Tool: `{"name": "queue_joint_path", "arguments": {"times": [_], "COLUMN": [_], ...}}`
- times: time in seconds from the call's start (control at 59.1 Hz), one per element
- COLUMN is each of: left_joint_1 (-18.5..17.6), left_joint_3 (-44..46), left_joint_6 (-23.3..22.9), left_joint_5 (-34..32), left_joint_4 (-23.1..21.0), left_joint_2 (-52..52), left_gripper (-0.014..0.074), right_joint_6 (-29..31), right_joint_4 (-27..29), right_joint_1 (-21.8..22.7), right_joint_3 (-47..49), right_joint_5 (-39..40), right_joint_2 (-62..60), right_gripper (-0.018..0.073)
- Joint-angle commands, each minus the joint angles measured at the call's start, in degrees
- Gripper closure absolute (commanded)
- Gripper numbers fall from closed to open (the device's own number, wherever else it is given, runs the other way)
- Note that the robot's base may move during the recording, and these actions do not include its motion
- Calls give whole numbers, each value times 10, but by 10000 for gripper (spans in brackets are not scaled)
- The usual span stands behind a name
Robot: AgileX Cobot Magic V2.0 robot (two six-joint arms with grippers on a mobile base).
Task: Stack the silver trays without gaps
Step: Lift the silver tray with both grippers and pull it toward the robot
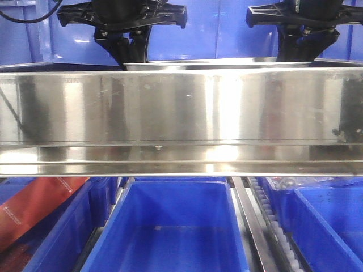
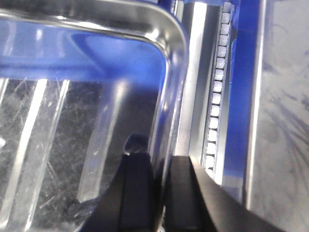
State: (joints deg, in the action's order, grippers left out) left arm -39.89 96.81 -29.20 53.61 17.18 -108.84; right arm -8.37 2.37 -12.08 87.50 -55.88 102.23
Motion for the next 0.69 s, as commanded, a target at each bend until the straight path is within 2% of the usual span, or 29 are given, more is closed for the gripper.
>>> {"name": "queue_joint_path", "arguments": {"times": [0.0, 0.676], "left_joint_1": [-5, -5], "left_joint_3": [4, 5], "left_joint_6": [2, 2], "left_joint_5": [-13, 15], "left_joint_4": [-15, -15], "left_joint_2": [1, 127], "left_gripper": [603, 603], "right_joint_6": [15, 15], "right_joint_4": [2, 2], "right_joint_1": [-3, -4], "right_joint_3": [-2, -2], "right_joint_5": [-3, -15], "right_joint_2": [-17, -107], "right_gripper": [628, 628]}}
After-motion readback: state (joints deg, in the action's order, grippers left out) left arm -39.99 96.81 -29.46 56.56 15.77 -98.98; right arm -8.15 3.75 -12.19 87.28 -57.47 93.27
